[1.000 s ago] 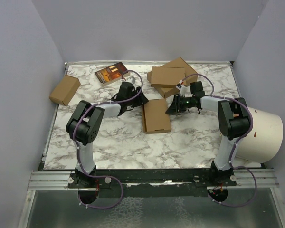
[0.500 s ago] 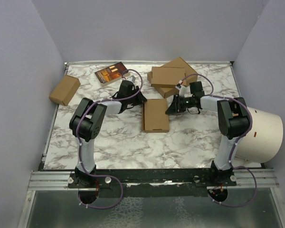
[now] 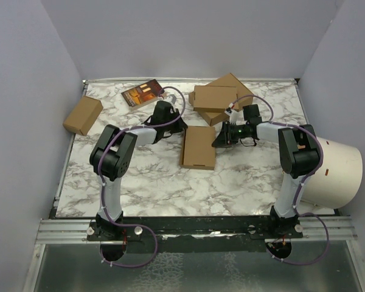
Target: Fold the paper box
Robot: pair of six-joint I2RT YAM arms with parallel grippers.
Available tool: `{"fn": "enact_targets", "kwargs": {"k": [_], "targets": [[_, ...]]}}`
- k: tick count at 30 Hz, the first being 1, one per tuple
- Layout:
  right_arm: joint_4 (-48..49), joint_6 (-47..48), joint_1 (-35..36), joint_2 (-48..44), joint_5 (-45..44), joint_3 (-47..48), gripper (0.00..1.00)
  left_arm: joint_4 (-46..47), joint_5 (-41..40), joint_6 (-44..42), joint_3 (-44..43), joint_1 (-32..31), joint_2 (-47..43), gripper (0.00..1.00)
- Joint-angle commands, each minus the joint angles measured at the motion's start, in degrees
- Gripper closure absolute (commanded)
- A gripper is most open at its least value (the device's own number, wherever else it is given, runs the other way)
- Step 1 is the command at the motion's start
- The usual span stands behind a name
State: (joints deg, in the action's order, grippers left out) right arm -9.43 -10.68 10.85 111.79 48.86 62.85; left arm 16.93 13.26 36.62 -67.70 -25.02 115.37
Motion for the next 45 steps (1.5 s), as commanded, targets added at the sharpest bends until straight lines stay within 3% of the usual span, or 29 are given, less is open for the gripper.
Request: {"fn": "enact_targets", "kwargs": {"k": [1,5,9,17,26,36,45], "targets": [[-0.67,2.33,0.54,2.22,-1.87,0.7,0.76,-3.11,3.93,-0.65,-0.25,-1.41,0.47,0.81],[-0.68,2.24,0.49,2.12,-2.1,0.78,0.74,-2.9,2.67,0.17,0.65,-0.7,-3.59,0.56],[-0.74,2.24,0.49,2.2,-2.15,0.78,0.74,-1.75,1.8,0.09,3.48,0.33,-9.38,0.43],[-0.86,2.33,0.46,2.13,-1.88,0.87,0.74,-1.94,0.43,-2.22,15.96,0.58,-23.07,0.42],[-0.87,2.43,0.49,2.47,-1.49,0.84,0.74,2.05,4.92,2.49,32.45,-3.13,-31.87,0.43],[-0.85,2.65,0.49,2.46,-1.31,0.69,0.74,6.27,4.98,6.86,33.85,-5.95,-28.38,0.42],[-0.85,2.42,0.5,2.72,-1.15,0.62,0.74,0.82,1.85,6.81,33.04,-7.51,-28.59,0.44]]}}
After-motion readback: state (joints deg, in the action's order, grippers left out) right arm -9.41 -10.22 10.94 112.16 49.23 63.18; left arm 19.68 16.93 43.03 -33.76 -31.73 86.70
